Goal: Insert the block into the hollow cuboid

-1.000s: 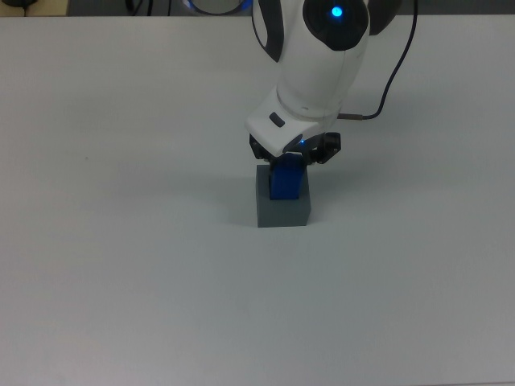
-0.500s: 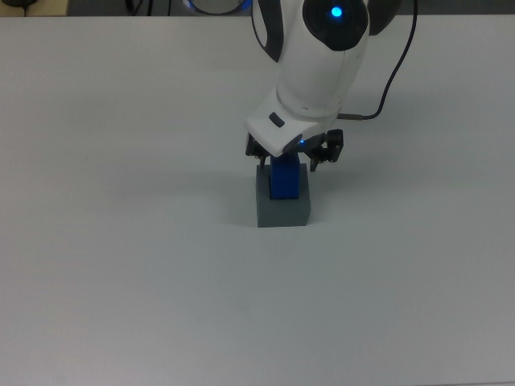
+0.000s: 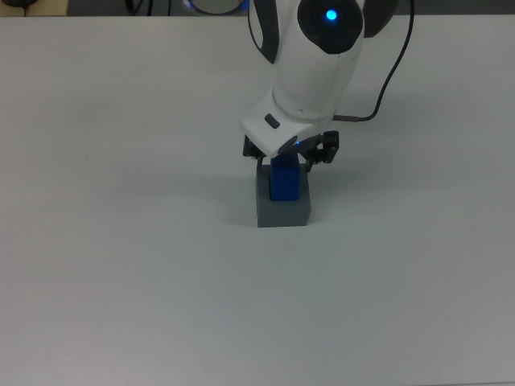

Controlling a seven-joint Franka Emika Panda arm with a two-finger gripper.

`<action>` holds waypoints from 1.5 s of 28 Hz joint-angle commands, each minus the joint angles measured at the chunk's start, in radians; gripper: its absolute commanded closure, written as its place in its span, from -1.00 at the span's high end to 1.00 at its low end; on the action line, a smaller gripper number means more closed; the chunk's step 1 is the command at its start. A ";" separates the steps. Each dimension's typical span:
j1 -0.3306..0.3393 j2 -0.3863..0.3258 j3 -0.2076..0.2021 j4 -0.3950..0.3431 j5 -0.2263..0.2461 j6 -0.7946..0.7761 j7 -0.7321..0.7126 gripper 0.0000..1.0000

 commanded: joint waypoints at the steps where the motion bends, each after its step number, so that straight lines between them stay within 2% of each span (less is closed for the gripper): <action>1: 0.001 -0.012 -0.003 -0.021 0.006 -0.005 0.016 0.02; 3: 0.001 -0.014 -0.003 -0.019 0.006 -0.005 0.016 -0.14; 7: 0.001 -0.015 -0.003 -0.015 0.007 -0.005 0.014 -0.60; 8: 0.001 -0.015 -0.003 -0.016 0.007 -0.006 0.013 -0.65; 11: 0.001 -0.015 -0.002 -0.010 0.009 -0.026 0.010 -0.67; 19: -0.001 -0.014 -0.002 -0.010 0.053 -0.042 0.005 -0.64; 22: -0.003 -0.014 -0.002 -0.008 0.064 -0.042 0.005 -0.47; 23: -0.003 -0.014 -0.002 -0.008 0.066 -0.042 0.006 -0.03; 24: -0.003 -0.014 -0.002 -0.008 0.066 -0.042 0.008 0.32; 25: -0.001 -0.014 -0.002 -0.008 0.066 -0.042 0.008 0.52; 27: -0.001 -0.012 -0.002 -0.008 0.064 -0.042 0.009 0.56; 28: -0.001 -0.012 -0.003 -0.008 0.064 -0.040 0.014 0.88; 29: -0.001 -0.012 -0.003 -0.008 0.064 -0.039 0.014 1.00; 37: 0.001 -0.027 -0.002 -0.010 0.050 -0.042 0.016 1.00; 42: -0.003 -0.092 -0.006 -0.019 0.035 -0.098 0.003 1.00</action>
